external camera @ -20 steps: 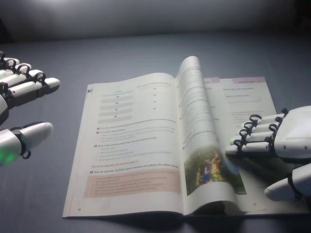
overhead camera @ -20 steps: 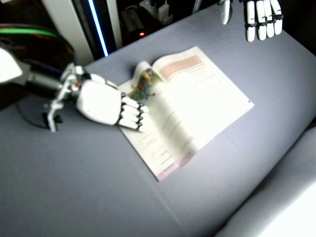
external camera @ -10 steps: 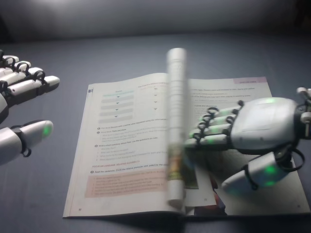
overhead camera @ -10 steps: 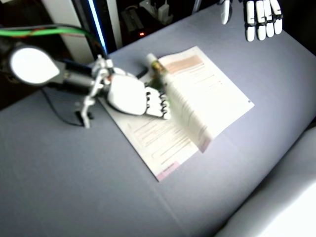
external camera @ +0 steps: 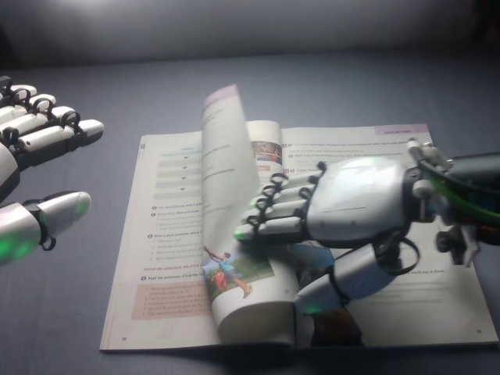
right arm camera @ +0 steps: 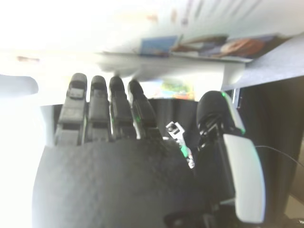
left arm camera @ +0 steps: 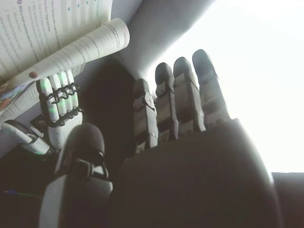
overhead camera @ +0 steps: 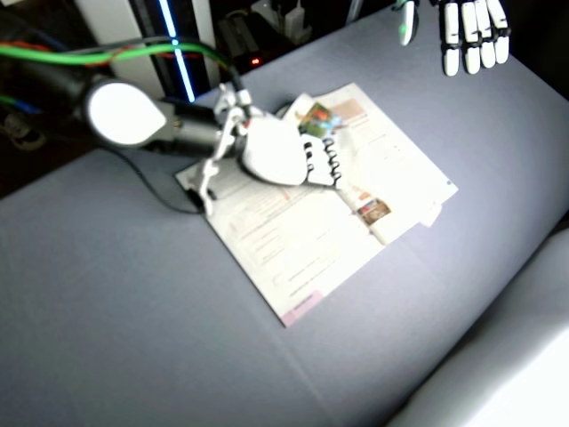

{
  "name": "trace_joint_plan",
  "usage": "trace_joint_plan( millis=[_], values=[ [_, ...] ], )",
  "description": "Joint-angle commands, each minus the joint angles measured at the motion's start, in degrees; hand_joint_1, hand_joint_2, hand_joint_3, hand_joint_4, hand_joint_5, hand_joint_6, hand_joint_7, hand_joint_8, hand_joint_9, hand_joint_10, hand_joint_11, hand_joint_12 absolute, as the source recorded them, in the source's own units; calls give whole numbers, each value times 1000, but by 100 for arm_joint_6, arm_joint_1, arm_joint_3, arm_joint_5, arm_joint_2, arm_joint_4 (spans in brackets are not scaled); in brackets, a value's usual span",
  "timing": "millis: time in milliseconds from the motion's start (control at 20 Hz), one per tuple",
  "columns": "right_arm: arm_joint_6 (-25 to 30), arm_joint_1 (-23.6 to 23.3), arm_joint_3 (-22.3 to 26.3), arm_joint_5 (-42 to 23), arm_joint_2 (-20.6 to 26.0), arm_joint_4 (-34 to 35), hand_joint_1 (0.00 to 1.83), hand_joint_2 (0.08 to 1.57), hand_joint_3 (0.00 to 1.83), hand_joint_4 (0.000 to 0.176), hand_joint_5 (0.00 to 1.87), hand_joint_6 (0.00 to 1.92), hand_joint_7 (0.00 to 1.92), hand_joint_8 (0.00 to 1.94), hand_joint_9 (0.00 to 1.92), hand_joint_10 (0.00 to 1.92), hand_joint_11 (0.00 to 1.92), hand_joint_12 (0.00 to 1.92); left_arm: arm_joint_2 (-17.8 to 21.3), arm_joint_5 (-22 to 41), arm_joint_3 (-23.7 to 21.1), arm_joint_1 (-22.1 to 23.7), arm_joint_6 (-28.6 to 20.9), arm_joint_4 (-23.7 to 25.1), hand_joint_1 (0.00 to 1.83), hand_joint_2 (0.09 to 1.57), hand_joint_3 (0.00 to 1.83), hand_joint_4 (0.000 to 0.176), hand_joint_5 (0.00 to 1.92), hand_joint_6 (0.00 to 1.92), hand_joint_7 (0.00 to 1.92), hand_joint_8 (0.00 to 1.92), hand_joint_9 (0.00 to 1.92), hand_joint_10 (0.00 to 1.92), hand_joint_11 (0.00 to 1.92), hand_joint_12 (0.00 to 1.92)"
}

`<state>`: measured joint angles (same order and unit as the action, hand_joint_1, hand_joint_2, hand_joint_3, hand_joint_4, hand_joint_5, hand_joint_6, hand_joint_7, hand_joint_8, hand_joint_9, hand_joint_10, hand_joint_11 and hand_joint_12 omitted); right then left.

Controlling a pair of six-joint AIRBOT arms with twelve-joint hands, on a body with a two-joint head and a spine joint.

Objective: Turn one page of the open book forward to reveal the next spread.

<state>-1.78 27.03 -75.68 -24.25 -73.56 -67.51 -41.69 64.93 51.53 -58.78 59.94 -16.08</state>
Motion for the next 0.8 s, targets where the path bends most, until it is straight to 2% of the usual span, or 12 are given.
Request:
trace_joint_plan(
  millis=[0, 50, 150, 300, 350, 400, 450, 600, 700, 750],
  values=[
    [9, -96, -39, -362, -37, 195, 0, 1246, 0, 0, 42, 15, 35, 12, 18, 7, 0, 0, -5, 678, 41, 62, -7, -28, 0, 1388, 2, 106, 299, 0, 275, 0, 206, 0, 0, 346],
    [9, -121, -76, -362, -119, 195, 0, 1241, 0, 0, 38, 11, 28, 8, 13, 4, 0, 0, -6, 678, 42, 64, -7, -22, 0, 1383, 0, 121, 285, 0, 264, 0, 199, 0, 0, 343],
    [9, -171, -146, -374, -282, 195, 0, 1244, 0, 0, 54, 15, 33, 7, 4, 1, 0, 0, -4, 678, 42, 68, -7, -13, 0, 1384, 0, 110, 293, 1, 275, 1, 205, 1, 0, 361],
    [9, -226, -222, -460, -502, 195, 0, 1257, 3, 0, 58, 11, 43, 9, 26, 10, 18, 7, -5, 680, 60, 106, -11, -4, 0, 1383, 0, 103, 303, 3, 290, 4, 216, 3, 0, 328],
    [9, -232, -240, -521, -578, 195, 0, 1255, 2, 0, 66, 13, 56, 13, 35, 13, 5, 2, -6, 678, 67, 116, -13, -2, 0, 1378, 0, 110, 296, 0, 281, 0, 210, 0, 0, 324],
    [9, -233, -257, -619, -668, 194, 0, 1257, 2, 0, 70, 13, 64, 15, 44, 15, 13, 5, -6, 677, 75, 124, -14, -1, 0, 1381, 0, 106, 293, 0, 273, 1, 199, 2, 0, 279],
    [9, -234, -258, -691, -718, 194, 0, 1255, 1, 0, 54, 5, 42, 4, 19, 3, 2, 0, -6, 677, 80, 128, -14, 3, 0, 1378, 0, 109, 295, 1, 270, 1, 199, 4, 0, 269],
    [9, -299, -221, -915, -843, 148, 0, 1228, 0, 0, 77, 11, 71, 13, 40, 9, 0, 0, -6, 676, 98, 136, -14, 6, 0, 1381, 0, 95, 282, 1, 261, 0, 201, 1, 0, 319],
    [9, -364, -169, -1018, -930, 11, 0, 1234, 0, 0, 88, 12, 80, 12, 41, 10, 0, 0, -6, 677, 106, 137, -21, 6, 0, 1381, 0, 96, 286, 2, 272, 2, 220, 3, 0, 404],
    [9, -380, -140, -1092, -967, -29, 0, 1242, 0, 0, 119, 7, 114, 8, 70, 8, 0, 0, -4, 678, 108, 138, -28, 6, 0, 1383, 0, 82, 294, 3, 277, 2, 228, 3, 0, 433]
  ],
)
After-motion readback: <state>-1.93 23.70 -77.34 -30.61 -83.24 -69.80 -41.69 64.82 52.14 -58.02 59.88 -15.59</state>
